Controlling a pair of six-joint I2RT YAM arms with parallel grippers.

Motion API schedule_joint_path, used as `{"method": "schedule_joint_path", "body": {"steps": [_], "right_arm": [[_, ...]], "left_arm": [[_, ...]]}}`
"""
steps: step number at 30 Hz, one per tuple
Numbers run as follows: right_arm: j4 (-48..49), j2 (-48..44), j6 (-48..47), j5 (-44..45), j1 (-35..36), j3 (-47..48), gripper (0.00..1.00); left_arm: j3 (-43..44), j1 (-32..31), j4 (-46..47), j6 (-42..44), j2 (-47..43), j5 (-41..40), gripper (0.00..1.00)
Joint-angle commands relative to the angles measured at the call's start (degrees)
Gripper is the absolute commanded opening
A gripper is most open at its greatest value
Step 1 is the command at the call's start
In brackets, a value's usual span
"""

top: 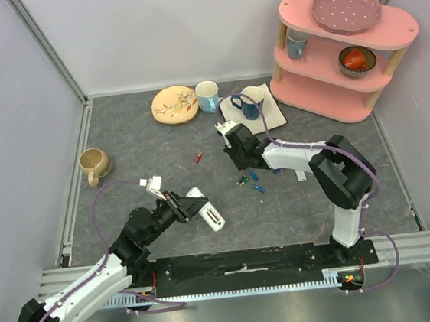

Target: Load the batteries into the remote control

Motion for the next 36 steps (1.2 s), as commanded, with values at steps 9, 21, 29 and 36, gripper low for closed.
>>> {"method": "schedule_joint_path", "body": {"steps": [9,21,29,36], "right_arm": [[-2.9,-15.6,-23.4,-7.7,4.5,-6.3,0.0],[-9.5,-30.6,-27.2,-2.3,15.5,-19.1,0.0],[-7.4,-25.6,-24.4,-3.4,15.6,-21.7,0.0],[-2.5,-23.5,-23.8,-2.6,15.8,-22.3,0.0]], "left_arm": [[-3.2,0.2,-1.1,1.8,-4.8,1.1,0.02],[-4.6,0.2,-1.1,1.4,-7.7,1.9,0.02],[-5.1,0.2,0.0,0.9,-7.6,2.8,0.02],[-4.9,0.2,-1.1,0.8,-8.2,2.5,0.02]]}}
